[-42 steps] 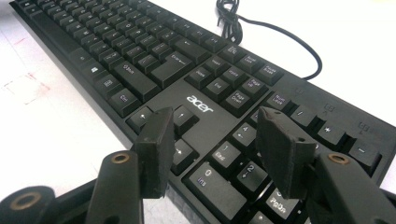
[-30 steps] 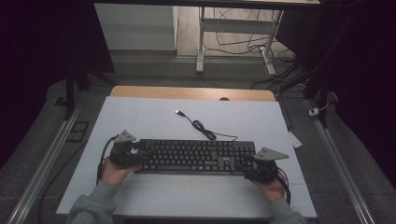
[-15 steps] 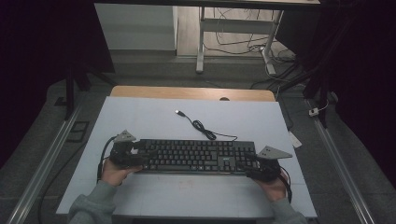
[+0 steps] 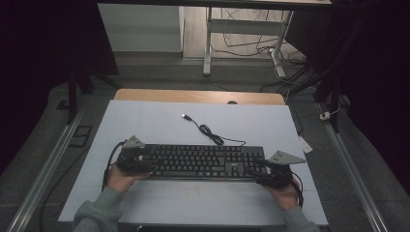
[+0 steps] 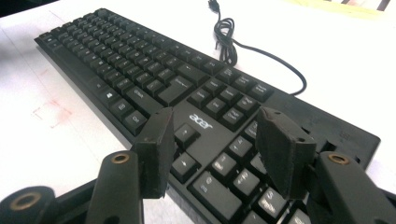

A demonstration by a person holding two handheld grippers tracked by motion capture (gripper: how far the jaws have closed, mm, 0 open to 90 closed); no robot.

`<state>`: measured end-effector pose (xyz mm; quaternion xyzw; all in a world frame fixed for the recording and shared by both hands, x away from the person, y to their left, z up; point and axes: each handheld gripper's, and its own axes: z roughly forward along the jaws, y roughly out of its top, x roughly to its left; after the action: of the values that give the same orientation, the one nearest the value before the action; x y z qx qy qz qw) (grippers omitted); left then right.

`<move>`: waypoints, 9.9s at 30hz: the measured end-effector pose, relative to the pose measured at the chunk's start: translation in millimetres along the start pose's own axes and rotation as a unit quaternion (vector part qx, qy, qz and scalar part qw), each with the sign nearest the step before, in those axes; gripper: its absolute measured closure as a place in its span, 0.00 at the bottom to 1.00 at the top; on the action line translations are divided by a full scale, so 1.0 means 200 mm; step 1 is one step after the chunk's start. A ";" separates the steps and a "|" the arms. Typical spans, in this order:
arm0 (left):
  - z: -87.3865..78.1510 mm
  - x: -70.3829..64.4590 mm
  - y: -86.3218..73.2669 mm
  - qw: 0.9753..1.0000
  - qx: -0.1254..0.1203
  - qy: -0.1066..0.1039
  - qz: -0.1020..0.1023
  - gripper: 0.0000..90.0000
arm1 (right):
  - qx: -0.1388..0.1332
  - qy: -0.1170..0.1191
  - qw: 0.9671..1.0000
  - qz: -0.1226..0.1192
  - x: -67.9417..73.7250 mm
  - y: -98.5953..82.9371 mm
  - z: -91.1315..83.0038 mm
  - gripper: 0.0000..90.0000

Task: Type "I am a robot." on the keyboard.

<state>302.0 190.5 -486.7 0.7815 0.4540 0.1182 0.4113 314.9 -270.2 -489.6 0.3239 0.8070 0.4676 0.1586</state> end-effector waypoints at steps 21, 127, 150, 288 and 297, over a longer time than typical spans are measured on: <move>0.04 -0.01 -0.02 1.000 0.019 0.009 0.010 0.32 | 0.022 0.042 0.998 -0.037 0.15 0.18 0.12 0.98; 0.02 0.01 -0.05 1.000 0.010 0.010 0.013 0.41 | 0.022 0.029 0.998 -0.042 0.15 0.12 0.25 0.59; 0.09 -0.16 -0.03 0.995 0.037 -0.046 0.084 0.99 | 0.027 0.033 0.998 -0.051 0.17 0.12 0.28 0.56; 0.16 0.04 -0.08 0.994 0.067 0.056 0.059 0.99 | 0.042 0.022 0.997 -0.058 0.17 0.11 0.29 0.54; 0.08 0.04 -0.05 0.998 0.027 0.039 0.043 0.94 | 0.042 0.020 0.997 -0.056 0.17 0.11 0.29 0.54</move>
<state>309.9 191.0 -506.0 0.8059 0.4385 0.1545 0.3665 330.6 -202.3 -499.0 0.2751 0.8460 0.4298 0.1544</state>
